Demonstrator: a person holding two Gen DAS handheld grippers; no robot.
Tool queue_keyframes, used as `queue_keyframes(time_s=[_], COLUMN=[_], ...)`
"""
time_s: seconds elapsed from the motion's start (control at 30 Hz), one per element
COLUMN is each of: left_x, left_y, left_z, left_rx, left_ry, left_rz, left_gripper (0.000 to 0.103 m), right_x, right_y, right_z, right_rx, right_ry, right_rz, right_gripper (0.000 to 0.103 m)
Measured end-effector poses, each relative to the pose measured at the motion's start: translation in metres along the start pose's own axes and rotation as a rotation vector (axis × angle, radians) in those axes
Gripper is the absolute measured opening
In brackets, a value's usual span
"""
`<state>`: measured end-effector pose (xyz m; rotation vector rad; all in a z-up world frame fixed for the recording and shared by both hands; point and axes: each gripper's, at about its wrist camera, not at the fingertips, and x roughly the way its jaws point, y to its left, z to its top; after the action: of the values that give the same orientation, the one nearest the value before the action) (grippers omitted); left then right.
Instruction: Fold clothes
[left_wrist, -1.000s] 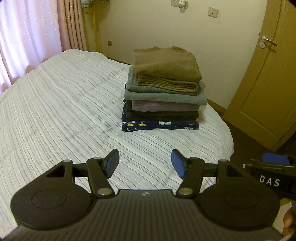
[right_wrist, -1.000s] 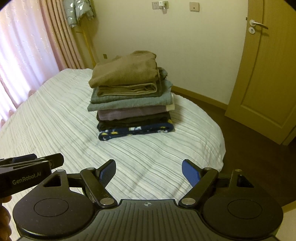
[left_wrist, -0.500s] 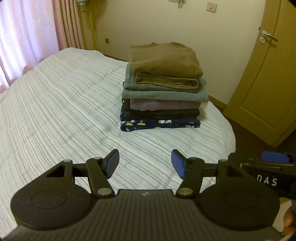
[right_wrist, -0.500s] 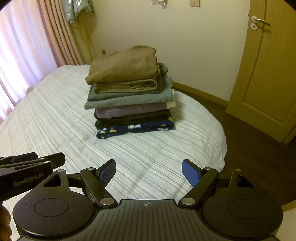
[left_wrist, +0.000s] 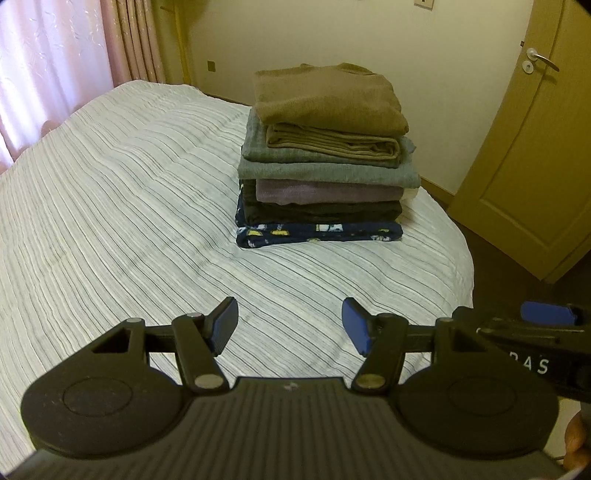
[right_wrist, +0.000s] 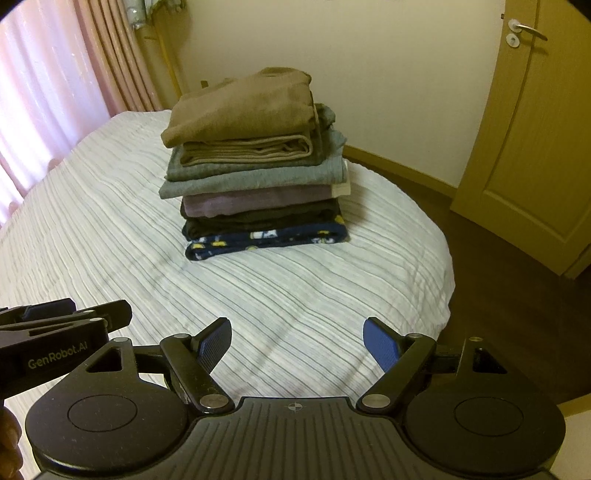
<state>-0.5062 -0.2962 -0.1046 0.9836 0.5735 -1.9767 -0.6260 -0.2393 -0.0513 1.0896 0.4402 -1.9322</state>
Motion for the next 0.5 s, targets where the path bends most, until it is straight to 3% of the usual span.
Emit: queue_keyframes(time_s=[0.5], left_x=[0.008], left_y=[-0.0038], left_z=[0.0084], left_rx=[0.019], left_ry=[-0.01], left_rz=[0.024], left_gripper=[0.059], right_x=[0.0058], right_y=[-0.0025], right_z=[0.0077], right_rx=[-0.004], right_ry=[0.005], right_rz=[-0.003], right_gripper=[0.081])
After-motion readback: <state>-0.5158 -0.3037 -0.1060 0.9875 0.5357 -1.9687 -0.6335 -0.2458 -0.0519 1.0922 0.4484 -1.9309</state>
